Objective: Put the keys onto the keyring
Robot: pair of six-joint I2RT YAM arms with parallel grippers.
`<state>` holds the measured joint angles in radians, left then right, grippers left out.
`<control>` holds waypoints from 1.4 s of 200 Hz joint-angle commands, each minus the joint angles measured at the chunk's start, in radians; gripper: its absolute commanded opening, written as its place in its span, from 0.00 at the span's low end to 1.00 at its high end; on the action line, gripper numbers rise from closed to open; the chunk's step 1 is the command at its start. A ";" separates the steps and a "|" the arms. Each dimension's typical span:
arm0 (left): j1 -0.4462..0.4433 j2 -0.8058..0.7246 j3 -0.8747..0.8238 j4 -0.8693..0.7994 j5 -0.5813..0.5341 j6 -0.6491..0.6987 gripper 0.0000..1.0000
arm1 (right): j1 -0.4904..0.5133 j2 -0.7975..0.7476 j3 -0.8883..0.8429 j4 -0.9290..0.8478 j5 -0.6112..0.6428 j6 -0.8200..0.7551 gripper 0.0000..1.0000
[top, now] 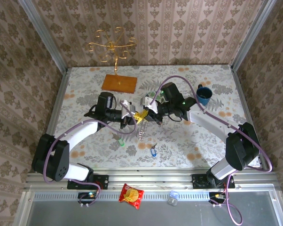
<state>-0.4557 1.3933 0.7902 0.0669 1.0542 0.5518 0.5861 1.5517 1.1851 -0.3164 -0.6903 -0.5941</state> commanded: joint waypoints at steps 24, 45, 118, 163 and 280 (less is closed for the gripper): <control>0.034 -0.011 -0.043 0.259 0.101 -0.184 0.00 | 0.011 -0.002 0.021 0.023 -0.048 0.000 0.00; 0.034 -0.010 -0.048 0.250 0.103 -0.190 0.00 | 0.009 -0.016 0.013 0.035 -0.040 0.018 0.01; -0.024 -0.046 -0.099 0.236 -0.117 -0.153 0.00 | -0.042 -0.089 -0.093 0.192 0.009 0.228 0.47; -0.069 -0.066 -0.138 0.254 -0.249 -0.147 0.00 | -0.078 -0.153 -0.232 0.285 0.047 0.443 0.50; -0.092 -0.076 -0.153 0.271 -0.269 -0.163 0.00 | -0.026 -0.090 -0.254 0.273 0.086 0.382 0.50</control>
<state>-0.5430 1.3460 0.6472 0.3004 0.7795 0.3923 0.5484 1.4315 0.9016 -0.0479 -0.5961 -0.1516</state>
